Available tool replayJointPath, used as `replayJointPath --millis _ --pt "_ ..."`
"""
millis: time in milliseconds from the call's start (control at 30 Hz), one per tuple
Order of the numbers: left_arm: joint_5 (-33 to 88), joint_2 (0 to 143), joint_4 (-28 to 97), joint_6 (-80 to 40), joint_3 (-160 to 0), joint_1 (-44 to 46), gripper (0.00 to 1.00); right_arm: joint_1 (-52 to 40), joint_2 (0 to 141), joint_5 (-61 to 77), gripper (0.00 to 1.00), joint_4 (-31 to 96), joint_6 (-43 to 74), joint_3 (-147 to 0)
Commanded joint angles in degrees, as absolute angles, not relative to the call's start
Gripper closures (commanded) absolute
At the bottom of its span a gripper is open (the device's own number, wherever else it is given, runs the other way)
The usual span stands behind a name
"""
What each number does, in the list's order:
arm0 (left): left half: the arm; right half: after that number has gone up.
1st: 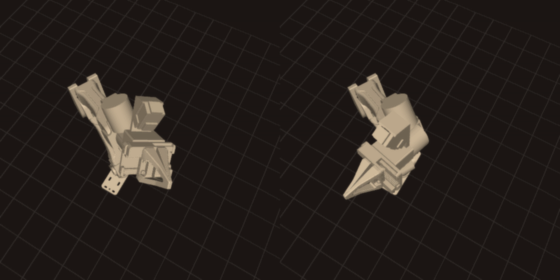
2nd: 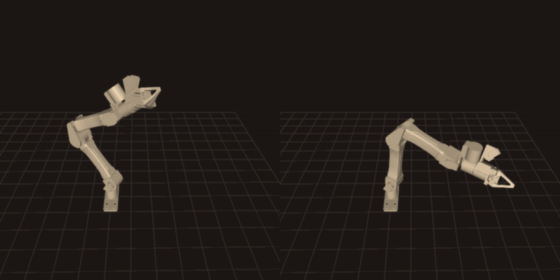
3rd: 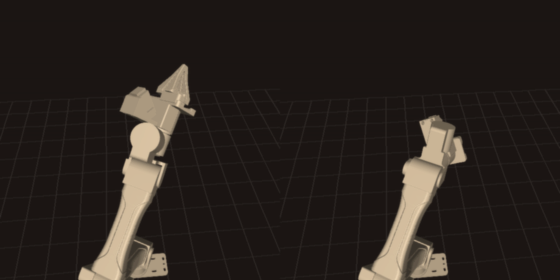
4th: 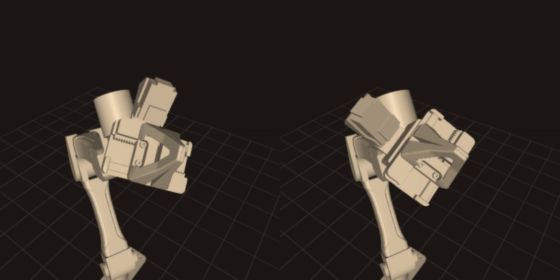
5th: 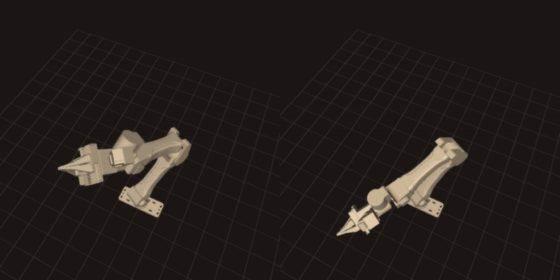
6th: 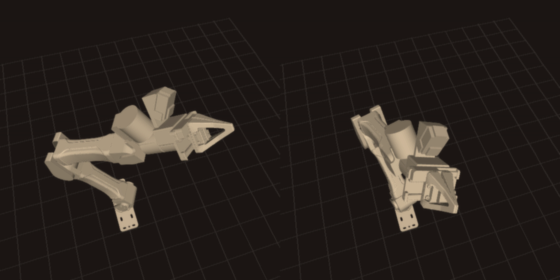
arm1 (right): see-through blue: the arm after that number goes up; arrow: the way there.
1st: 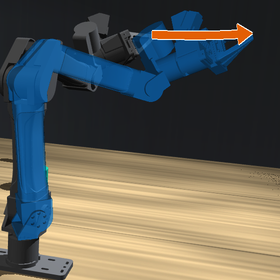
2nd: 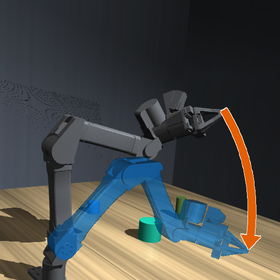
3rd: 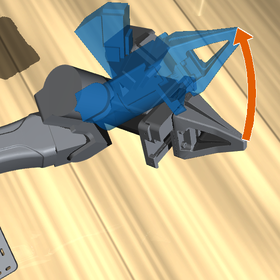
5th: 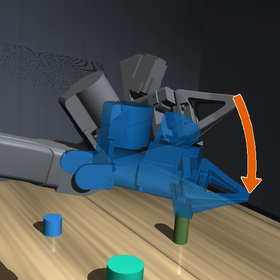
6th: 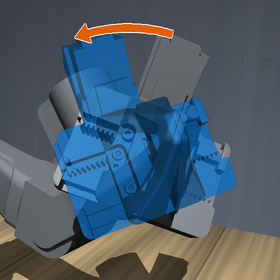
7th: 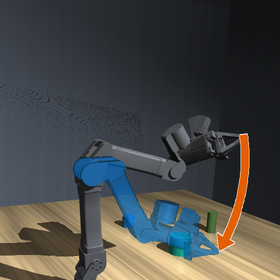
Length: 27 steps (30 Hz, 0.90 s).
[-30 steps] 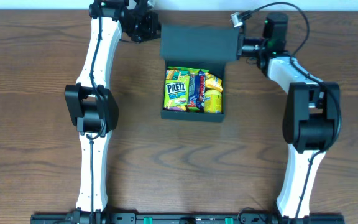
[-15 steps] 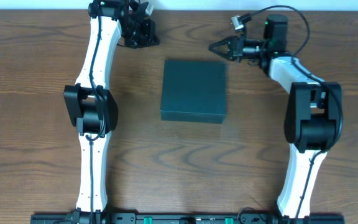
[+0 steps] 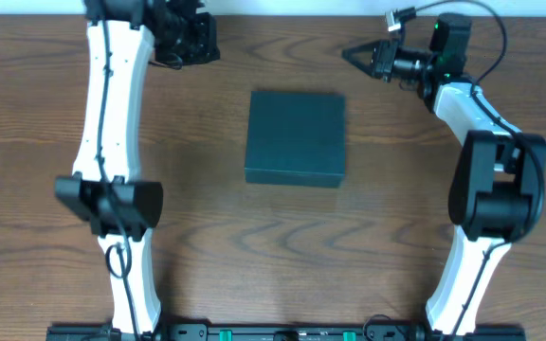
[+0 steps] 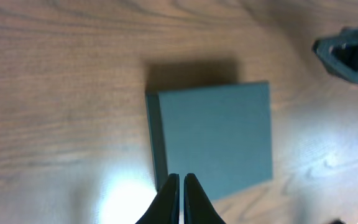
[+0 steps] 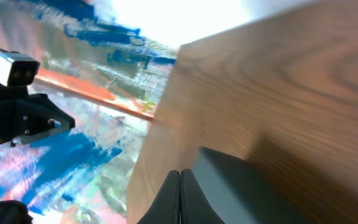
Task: Pack container
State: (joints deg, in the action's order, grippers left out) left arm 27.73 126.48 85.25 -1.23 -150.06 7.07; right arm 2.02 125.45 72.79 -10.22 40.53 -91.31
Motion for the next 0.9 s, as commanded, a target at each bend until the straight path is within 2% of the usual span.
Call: replayJointPath --millis 0,233,333,467,600,867 --pt "26.4 121.0 88.4 1.7 -151.3 7.2 0.94 -1.0 117.9 74.6 0.98 -10.5 39.8 -91.9" --pt "26.4 110.5 94.4 4.1 -151.3 7.9 0.94 -7.1 105.5 75.9 0.98 -10.2 39.8 -91.9" --pt "26.4 105.1 96.8 5.1 -151.3 7.9 0.94 -9.9 99.2 74.3 0.99 -6.3 38.5 -91.9" --pt "26.6 97.8 96.8 5.1 -150.0 7.9 0.94 -13.7 90.1 68.4 0.98 8.3 27.6 -91.9" --pt "26.4 90.7 96.8 5.2 -145.1 7.9 0.94 -16.6 80.2 50.3 0.98 29.2 14.7 -91.9" --pt "26.6 76.1 93.1 6.9 -117.6 7.9 0.94 -17.9 67.0 33.4 0.99 54.7 5.0 -91.9"
